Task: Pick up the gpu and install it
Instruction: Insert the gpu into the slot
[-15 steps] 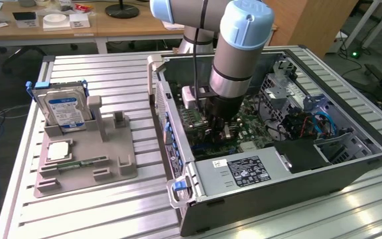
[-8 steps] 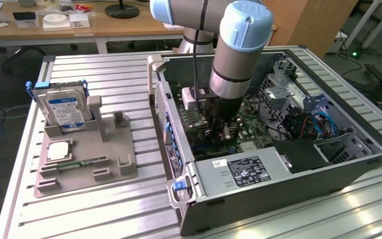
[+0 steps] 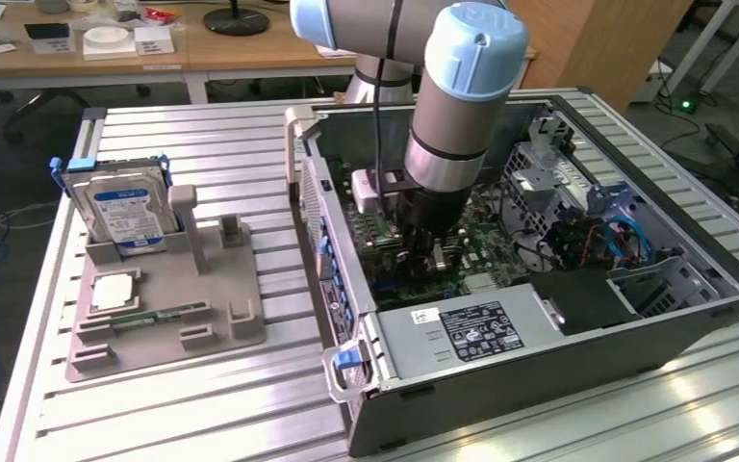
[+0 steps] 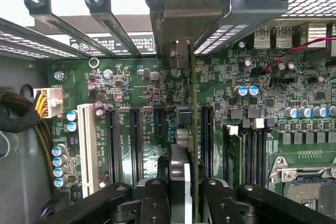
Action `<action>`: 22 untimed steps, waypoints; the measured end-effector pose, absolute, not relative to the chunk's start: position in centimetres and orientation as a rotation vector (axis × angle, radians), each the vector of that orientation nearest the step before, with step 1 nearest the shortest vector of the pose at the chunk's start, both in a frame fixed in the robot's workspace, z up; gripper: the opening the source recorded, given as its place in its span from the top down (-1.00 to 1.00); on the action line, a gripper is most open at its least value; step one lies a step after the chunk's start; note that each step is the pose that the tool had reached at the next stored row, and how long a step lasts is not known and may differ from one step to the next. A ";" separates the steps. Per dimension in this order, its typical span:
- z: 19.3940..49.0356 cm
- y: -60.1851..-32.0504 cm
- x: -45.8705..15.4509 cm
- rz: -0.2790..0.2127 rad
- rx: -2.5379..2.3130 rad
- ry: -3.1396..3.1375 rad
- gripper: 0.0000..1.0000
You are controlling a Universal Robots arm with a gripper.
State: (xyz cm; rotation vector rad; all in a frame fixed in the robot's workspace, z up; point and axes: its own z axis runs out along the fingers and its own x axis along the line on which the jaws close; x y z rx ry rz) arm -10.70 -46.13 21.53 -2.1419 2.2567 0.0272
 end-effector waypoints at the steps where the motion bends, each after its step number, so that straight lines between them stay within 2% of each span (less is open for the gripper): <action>1: 21.5 -46.1 -10.7 0.027 -2.142 2.257 0.44; 7: 21.5 -46.1 -10.7 0.028 -2.141 2.256 0.42; 8: 21.6 -46.1 -10.7 0.027 -2.142 2.257 0.29; 10: 21.8 -46.1 -10.7 0.027 -2.142 2.256 0.29; 22: 26.4 -46.1 -10.7 0.023 -2.140 2.255 0.29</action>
